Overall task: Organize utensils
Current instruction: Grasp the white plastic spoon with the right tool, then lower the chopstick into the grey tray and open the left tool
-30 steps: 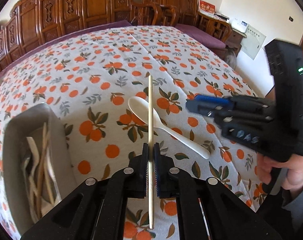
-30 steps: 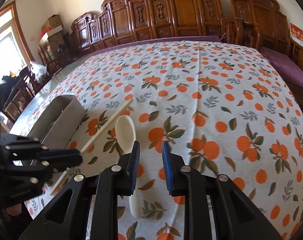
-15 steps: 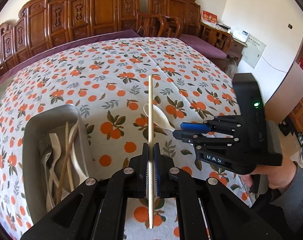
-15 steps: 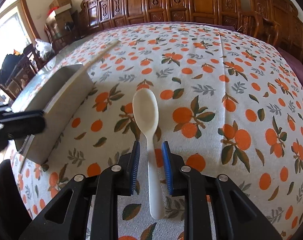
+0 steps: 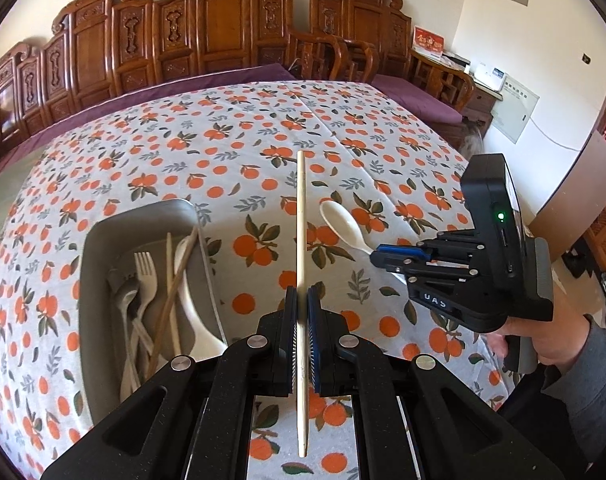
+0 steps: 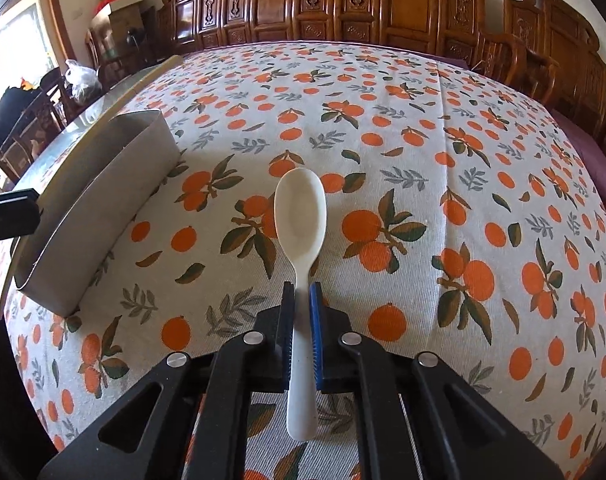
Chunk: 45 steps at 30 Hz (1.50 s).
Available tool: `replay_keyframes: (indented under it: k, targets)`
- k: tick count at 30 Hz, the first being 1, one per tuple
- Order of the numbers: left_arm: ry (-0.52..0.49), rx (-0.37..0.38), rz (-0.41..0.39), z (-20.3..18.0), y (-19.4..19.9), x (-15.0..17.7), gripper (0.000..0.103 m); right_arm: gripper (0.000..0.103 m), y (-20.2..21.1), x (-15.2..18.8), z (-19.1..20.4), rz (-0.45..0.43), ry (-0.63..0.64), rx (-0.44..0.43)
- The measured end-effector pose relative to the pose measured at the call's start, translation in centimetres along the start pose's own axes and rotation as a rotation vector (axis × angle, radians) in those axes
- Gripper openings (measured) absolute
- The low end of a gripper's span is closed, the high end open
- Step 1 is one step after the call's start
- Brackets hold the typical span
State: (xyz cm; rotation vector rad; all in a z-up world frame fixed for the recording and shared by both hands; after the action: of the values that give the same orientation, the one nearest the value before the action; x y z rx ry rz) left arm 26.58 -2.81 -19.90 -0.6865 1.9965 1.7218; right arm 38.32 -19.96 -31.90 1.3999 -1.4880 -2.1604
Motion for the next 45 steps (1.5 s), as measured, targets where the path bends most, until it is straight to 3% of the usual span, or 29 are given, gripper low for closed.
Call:
replay_keyframes:
  k: [11,20,32,40,43,45]
  targets:
    - [0.028,-0.054,-0.012,3.4,1.6,0.0,0.004,0.009,2.4,-0.8,0.7,-0.076,-0.02,-0.05]
    - [0.065,-0.109,-0.012,7.2,1.7,-0.3,0.004,0.009,2.7,-1.1,1.1,-0.085,-0.01,-0.051]
    - [0.098,-0.186,0.054,12.1,-0.7,1.0,0.004,0.009,2.9,-1.3,1.2,-0.093,-0.008,-0.057]
    - [0.141,-0.191,0.092,13.0,-2.0,2.5,0.004,0.009,3.2,-1.5,1.7,-0.102,0.004,-0.063]
    - [0.15,-0.189,0.089,13.0,-1.8,2.7,0.009,0.009,3.5,-1.5,2.1,-0.106,0.008,-0.069]
    - [0.154,-0.191,0.079,12.9,-1.3,2.7,0.019,0.009,3.6,-1.5,2.4,-0.109,0.008,-0.075]
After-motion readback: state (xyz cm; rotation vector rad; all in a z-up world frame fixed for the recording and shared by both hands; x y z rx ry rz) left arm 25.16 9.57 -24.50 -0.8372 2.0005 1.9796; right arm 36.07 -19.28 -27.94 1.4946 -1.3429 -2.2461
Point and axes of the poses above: each gripper's, at about its wrist camera, not at the fingertips, and y roughly against the way its jaws point, z to its left, x to its underside, the point moved 9 cm from there along -y, roughly the way its jaws point, and after that the axes turned 5 degrees about y, right-handed, at the moved point
